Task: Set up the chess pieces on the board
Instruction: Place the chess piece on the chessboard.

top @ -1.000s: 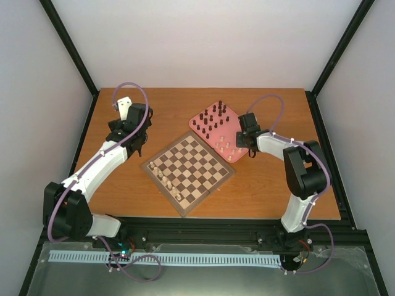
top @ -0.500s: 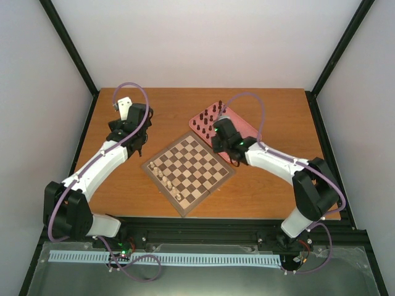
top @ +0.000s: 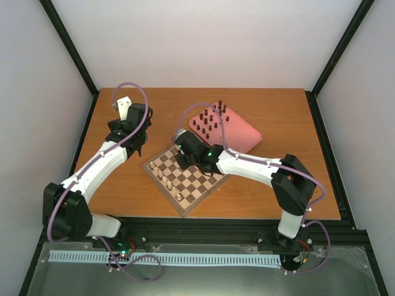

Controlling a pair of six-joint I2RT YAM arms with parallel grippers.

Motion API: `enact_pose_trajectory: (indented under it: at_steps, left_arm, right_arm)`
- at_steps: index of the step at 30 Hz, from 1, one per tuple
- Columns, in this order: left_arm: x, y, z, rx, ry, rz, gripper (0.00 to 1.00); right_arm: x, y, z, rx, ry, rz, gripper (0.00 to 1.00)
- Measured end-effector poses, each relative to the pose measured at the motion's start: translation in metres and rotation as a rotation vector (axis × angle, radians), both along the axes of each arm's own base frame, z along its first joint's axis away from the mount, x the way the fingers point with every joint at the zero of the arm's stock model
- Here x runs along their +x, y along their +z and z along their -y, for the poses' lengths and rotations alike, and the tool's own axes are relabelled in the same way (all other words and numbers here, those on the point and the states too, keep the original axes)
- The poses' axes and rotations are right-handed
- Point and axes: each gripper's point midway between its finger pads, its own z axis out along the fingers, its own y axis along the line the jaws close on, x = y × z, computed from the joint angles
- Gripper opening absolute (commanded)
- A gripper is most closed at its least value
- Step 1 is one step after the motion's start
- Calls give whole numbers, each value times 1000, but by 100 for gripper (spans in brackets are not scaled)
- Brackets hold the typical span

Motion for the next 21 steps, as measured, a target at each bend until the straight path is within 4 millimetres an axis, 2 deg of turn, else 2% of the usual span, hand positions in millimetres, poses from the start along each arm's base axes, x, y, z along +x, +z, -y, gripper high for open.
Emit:
enact_pose_trajectory:
  at_steps: [5,10,13,21]
  left_arm:
    - [-2,7,0,-7,-2,18,100]
    - [-2,12,0,-10,-1,26,100]
    - [0,18,0,-14,0,39,100]
    - [-1,20,-1,-13,4,45,100]
  right_arm:
    - [-1,-2,-12,-27,36,-7,11]
    - [10,19,-29,-16,58,24,11]
    - [10,28,-33,-6,80,33,11]
    - [3,18,-32,-21,110,4,11]
